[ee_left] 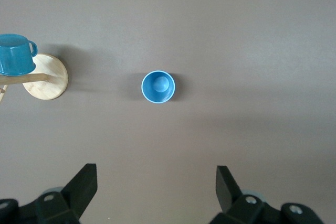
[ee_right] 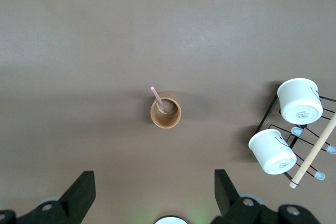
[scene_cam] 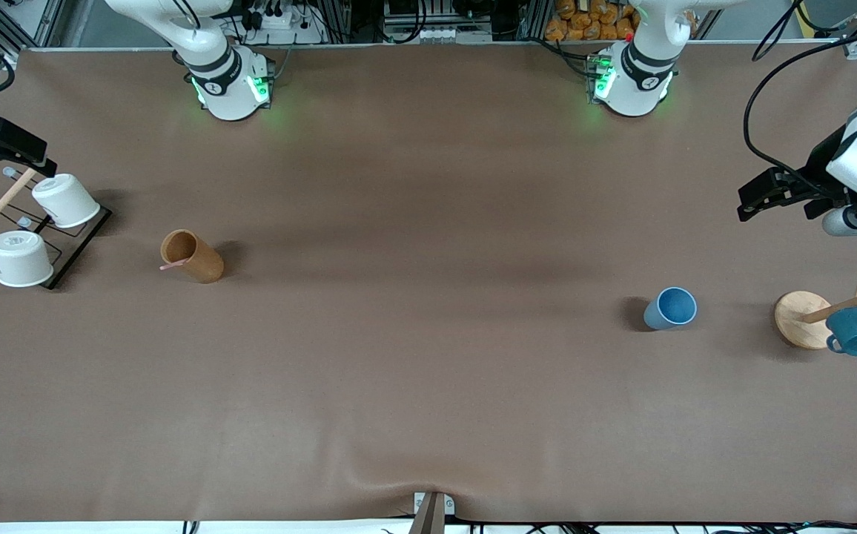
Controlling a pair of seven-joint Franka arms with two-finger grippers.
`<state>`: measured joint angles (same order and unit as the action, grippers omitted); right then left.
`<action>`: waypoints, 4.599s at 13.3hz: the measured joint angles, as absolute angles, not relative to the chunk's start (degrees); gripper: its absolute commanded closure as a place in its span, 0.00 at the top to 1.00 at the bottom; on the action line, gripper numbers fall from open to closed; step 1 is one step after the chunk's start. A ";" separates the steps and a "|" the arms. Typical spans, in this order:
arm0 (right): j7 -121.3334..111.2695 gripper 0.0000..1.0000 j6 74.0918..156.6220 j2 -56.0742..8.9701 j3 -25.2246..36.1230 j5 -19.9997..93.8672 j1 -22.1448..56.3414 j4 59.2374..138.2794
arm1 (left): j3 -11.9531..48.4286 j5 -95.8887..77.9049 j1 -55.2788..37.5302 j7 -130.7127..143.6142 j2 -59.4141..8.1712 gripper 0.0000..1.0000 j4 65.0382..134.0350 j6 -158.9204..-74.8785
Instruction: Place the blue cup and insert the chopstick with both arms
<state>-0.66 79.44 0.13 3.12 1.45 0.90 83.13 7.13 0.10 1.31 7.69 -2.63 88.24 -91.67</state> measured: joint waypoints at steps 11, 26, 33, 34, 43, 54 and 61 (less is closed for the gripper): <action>-0.66 1.00 79.49 0.06 3.12 1.45 0.90 83.13 | 7.16 0.10 1.28 7.68 -6.34 1.00 88.26 -93.90; -0.66 1.00 79.51 0.03 3.12 1.45 0.90 83.13 | 7.10 3.18 2.15 7.58 -13.23 1.00 108.72 -124.19; -0.66 1.00 79.51 -0.17 3.13 1.42 1.01 83.16 | 7.00 3.51 7.68 6.16 -14.42 1.00 119.15 -138.05; -0.66 1.00 79.51 -0.20 3.17 1.41 1.01 83.16 | 7.05 3.51 7.68 6.16 -15.09 1.00 119.19 -138.70; -0.66 1.00 79.51 -0.54 3.40 1.41 1.00 83.19 | 7.17 3.51 7.66 6.16 -20.32 0.00 119.24 -142.63; -0.66 1.00 79.59 -0.50 3.66 1.24 1.06 82.93 | 8.86 3.52 7.57 5.81 -14.35 0.00 113.14 -131.74; -0.66 1.00 79.61 -0.54 3.61 1.01 1.24 82.93 | 17.31 3.51 7.29 6.53 -13.29 0.00 102.90 -120.43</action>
<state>-0.66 79.61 -0.54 3.61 1.01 1.24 82.93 17.31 3.51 7.29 6.53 -13.29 102.90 -120.43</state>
